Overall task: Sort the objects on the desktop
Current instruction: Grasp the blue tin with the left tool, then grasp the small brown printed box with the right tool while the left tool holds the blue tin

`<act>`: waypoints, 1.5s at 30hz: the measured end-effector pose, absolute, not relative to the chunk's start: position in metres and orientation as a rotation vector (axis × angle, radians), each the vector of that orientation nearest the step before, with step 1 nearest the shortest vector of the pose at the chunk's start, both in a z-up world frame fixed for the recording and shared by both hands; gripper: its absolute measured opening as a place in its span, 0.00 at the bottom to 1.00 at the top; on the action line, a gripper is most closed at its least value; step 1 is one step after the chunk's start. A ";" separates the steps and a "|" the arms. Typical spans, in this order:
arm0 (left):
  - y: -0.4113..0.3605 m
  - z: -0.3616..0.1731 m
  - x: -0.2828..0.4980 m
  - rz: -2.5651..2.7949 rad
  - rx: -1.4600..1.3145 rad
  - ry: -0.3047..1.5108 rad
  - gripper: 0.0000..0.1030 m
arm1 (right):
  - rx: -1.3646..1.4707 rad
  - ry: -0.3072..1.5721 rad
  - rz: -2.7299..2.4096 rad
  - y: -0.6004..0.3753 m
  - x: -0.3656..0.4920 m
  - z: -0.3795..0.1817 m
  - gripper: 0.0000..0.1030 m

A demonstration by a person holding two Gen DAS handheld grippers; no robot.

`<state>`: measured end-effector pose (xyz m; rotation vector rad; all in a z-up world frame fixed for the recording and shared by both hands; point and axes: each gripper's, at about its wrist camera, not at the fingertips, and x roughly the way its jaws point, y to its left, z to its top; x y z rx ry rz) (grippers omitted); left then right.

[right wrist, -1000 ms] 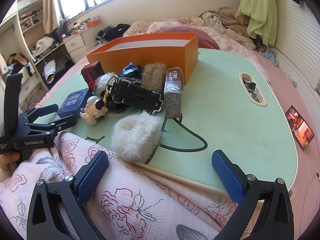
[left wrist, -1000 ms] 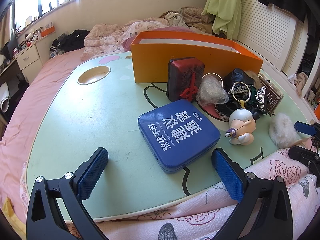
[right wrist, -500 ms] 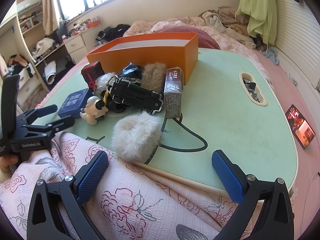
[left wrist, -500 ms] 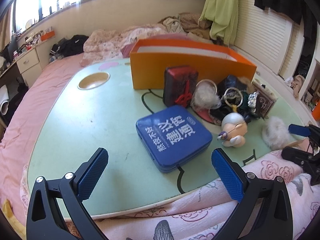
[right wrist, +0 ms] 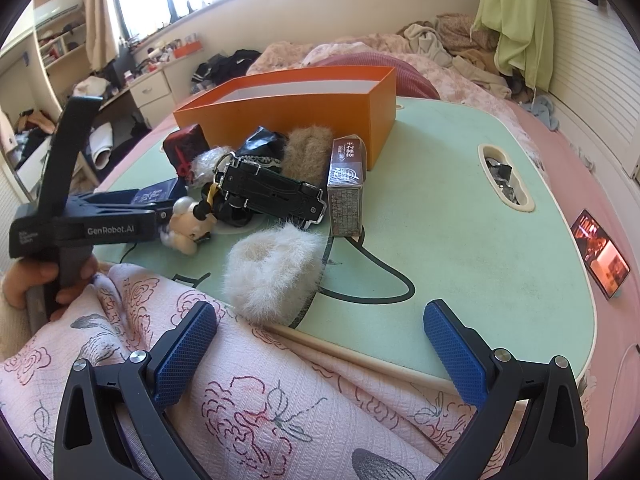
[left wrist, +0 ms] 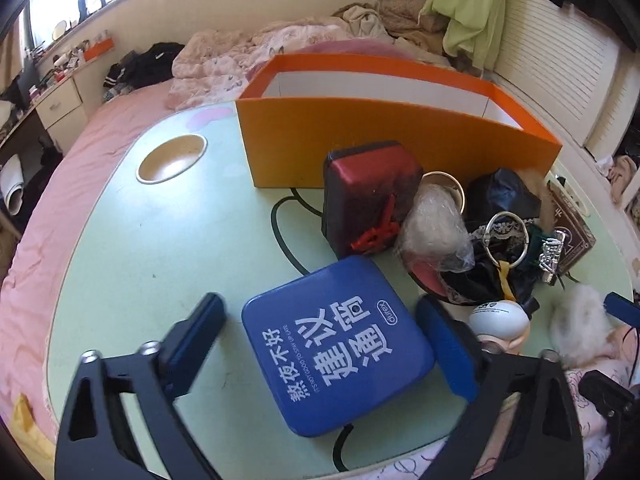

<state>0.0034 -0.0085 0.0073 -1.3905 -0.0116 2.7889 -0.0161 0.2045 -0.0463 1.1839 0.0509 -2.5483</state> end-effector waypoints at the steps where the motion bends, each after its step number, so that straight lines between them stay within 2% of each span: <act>1: -0.010 0.007 0.005 2.795 -1.380 -0.014 0.79 | 1.183 0.048 -2.547 0.205 -0.016 -0.046 1.00; 9: -0.021 0.017 0.021 2.822 -1.242 -0.098 0.79 | 1.166 -0.014 -2.563 0.206 -0.011 -0.041 1.00; 11: -0.022 0.021 0.024 2.838 -1.198 -0.100 0.79 | 1.149 -0.061 -2.574 0.208 -0.009 -0.039 0.95; 13: -0.019 0.025 0.027 2.851 -1.162 -0.079 0.79 | 1.128 -0.100 -2.584 0.211 -0.006 -0.036 0.84; 21: -0.002 0.032 0.039 2.879 -1.058 0.036 0.79 | 1.030 -0.240 -2.770 0.225 -0.031 -0.001 0.82; 23: -0.003 0.031 0.037 2.878 -1.066 0.038 0.79 | 1.051 -0.243 -2.780 0.220 -0.044 0.002 0.76; 26: -0.006 0.030 0.037 2.874 -1.072 0.016 0.79 | 1.140 -0.148 -2.775 0.201 -0.061 -0.002 0.61; 27: -0.008 0.030 0.036 2.872 -1.076 0.007 0.79 | 1.176 -0.116 -2.768 0.194 -0.065 -0.006 0.52; 29: -0.008 0.029 0.037 2.872 -1.077 -0.001 0.79 | 1.159 -0.149 -2.754 0.192 -0.066 -0.009 0.44; 31: -0.009 0.029 0.037 2.870 -1.077 -0.005 0.79 | 1.121 -0.168 -2.754 0.193 -0.060 -0.008 0.22; 33: -0.009 0.028 0.037 2.868 -1.078 -0.004 0.79 | 1.087 -0.172 -2.739 0.194 -0.053 -0.010 0.14; 36: -0.008 0.028 0.038 2.867 -1.081 -0.002 0.79 | 1.051 -0.201 -2.752 0.202 -0.046 -0.012 0.14; 38: -0.008 0.028 0.038 2.867 -1.080 -0.006 0.79 | 1.057 -0.273 -2.755 0.212 -0.048 -0.014 0.26; 40: -0.010 0.027 0.038 2.866 -1.081 -0.015 0.79 | 1.083 -0.375 -2.771 0.226 -0.049 -0.017 0.66; 41: -0.010 0.026 0.038 2.864 -1.084 -0.019 0.79 | 1.075 -0.436 -2.778 0.232 -0.046 -0.019 0.71; 45: -0.011 0.026 0.038 2.860 -1.089 -0.024 0.79 | 1.049 -0.662 -2.747 0.256 -0.044 -0.023 0.71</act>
